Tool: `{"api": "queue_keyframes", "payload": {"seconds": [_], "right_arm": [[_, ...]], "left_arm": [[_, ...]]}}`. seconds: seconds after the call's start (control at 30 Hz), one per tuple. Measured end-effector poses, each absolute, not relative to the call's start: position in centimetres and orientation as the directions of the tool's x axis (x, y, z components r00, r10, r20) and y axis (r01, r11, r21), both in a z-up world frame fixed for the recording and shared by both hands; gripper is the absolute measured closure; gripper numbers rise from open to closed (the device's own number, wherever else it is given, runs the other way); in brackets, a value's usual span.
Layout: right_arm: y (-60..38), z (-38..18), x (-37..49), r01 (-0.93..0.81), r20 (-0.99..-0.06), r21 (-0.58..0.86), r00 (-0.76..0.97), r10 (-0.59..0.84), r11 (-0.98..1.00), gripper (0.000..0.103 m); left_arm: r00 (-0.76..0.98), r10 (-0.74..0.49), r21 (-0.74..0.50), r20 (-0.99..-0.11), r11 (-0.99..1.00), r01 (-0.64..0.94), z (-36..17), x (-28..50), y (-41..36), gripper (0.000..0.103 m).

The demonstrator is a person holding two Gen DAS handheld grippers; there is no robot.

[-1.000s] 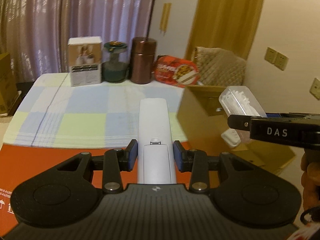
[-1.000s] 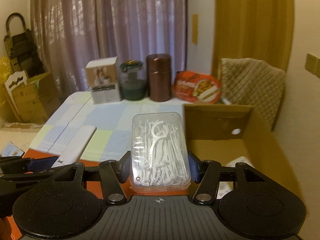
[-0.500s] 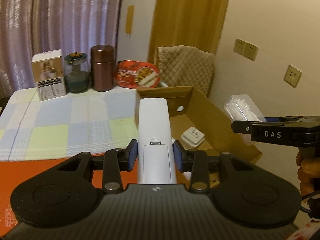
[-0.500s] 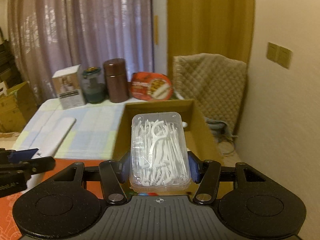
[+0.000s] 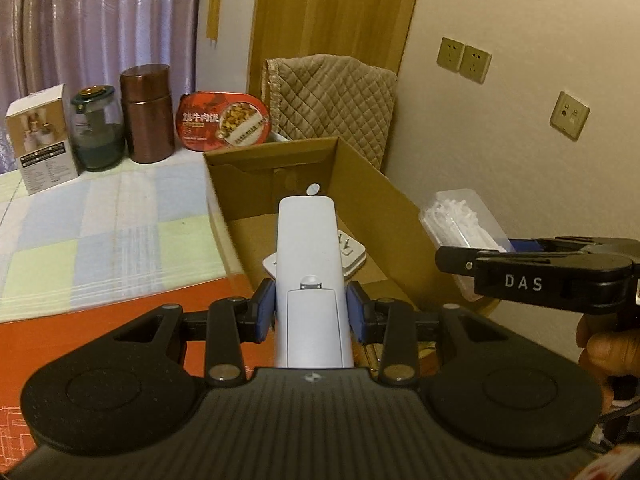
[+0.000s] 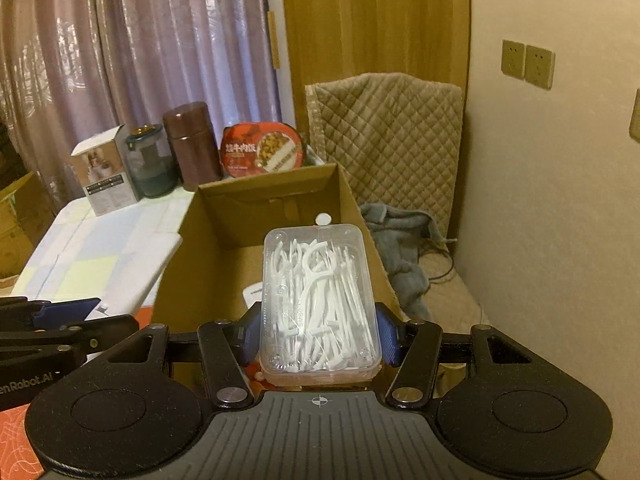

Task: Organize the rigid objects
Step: 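Lower the white tube into the box and open the left tool while the right tool holds the floss box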

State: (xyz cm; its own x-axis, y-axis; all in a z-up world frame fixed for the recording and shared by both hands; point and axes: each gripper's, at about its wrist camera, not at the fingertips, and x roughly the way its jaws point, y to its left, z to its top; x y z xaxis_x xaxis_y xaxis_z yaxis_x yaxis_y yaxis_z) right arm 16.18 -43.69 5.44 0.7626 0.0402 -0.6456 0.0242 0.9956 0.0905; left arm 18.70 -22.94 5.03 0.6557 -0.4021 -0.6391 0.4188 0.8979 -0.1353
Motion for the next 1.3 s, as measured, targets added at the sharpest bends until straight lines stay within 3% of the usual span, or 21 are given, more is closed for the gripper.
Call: {"api": "queue_keyframes", "payload": {"seconds": [1.3], "right_arm": [[-45.2, 1.6, 19.4, 0.038, -0.692, 0.105, 0.72, 0.045, 0.994, 0.05]], "left_arm": [[0.591, -0.4, -0.144, -0.7, 0.89, 0.432, 1.5, 23.1, -26.5, 0.07]]}}
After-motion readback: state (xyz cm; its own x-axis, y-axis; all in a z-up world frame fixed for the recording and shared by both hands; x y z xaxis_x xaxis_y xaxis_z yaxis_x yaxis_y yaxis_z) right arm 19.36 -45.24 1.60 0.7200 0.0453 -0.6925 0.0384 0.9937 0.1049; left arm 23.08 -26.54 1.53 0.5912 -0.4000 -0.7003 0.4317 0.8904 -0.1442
